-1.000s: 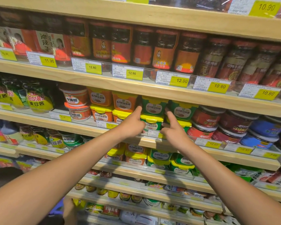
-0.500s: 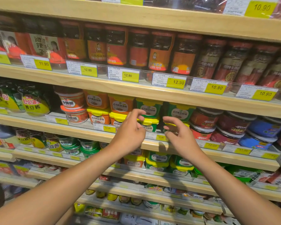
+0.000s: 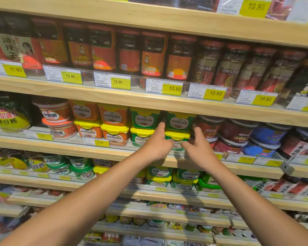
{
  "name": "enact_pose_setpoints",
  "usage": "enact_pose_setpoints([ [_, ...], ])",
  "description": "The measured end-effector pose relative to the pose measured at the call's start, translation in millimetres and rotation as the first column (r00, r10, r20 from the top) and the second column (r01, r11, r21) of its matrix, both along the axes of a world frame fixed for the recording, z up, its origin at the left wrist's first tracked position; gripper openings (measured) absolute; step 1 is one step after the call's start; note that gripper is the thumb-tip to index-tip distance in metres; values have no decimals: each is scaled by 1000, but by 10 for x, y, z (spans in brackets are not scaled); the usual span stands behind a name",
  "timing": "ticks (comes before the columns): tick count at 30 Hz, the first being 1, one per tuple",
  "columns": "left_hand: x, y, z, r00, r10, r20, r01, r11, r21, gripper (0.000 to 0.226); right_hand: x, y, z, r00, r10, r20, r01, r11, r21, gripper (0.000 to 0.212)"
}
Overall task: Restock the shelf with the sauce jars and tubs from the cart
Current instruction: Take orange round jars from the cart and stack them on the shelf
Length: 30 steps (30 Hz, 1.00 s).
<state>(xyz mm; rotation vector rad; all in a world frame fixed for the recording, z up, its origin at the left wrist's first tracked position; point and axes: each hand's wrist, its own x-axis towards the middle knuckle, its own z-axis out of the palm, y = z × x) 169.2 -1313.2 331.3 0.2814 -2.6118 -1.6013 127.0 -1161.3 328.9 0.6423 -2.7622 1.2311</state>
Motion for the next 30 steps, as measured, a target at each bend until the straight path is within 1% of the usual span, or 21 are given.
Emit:
enact_pose_setpoints([
  [2, 12, 12, 4, 1000, 2, -5, -2, 1000, 16, 78, -6, 20, 9, 999, 10, 46, -8, 999, -42, 29],
  [6, 7, 11, 9, 999, 13, -35, -13, 1000, -10, 73, 25, 62, 65, 996, 24, 85, -19, 998, -59, 37],
  [11, 38, 4, -24, 999, 18, -34, -17, 1000, 13, 74, 71, 79, 125, 994, 32, 103, -28, 999, -35, 49],
  [13, 54, -12, -25, 999, 19, -43, -18, 1000, 25, 75, 76, 69, 134, 994, 40, 97, -37, 999, -31, 48],
  [16, 93, -32, -13, 998, 18, -52, -20, 999, -35, 77, 66, 48, 114, 996, 70, 62, -69, 997, -17, 43],
  [21, 185, -22, -48, 998, -10, -66, 5, 997, -76, 82, 45, 25, 77, 995, 91, 37, -91, 996, -20, 46],
  [24, 275, 36, -78, 992, -2, -122, -10, 995, -98, 81, 56, 18, 98, 993, 109, 48, -107, 994, -31, 46],
  [27, 343, 155, -77, 964, 52, -261, -81, 991, -105, 65, 54, 51, 105, 988, 130, 81, -125, 990, -62, 51],
  [29, 333, 248, -74, 955, 24, -296, -54, 994, -94, 60, 47, 126, 81, 991, 117, 65, -111, 990, -82, 53],
  [30, 315, 297, -68, 957, -12, -289, -15, 996, -92, 59, 38, 183, 64, 996, 86, 34, -83, 992, -97, 49],
])
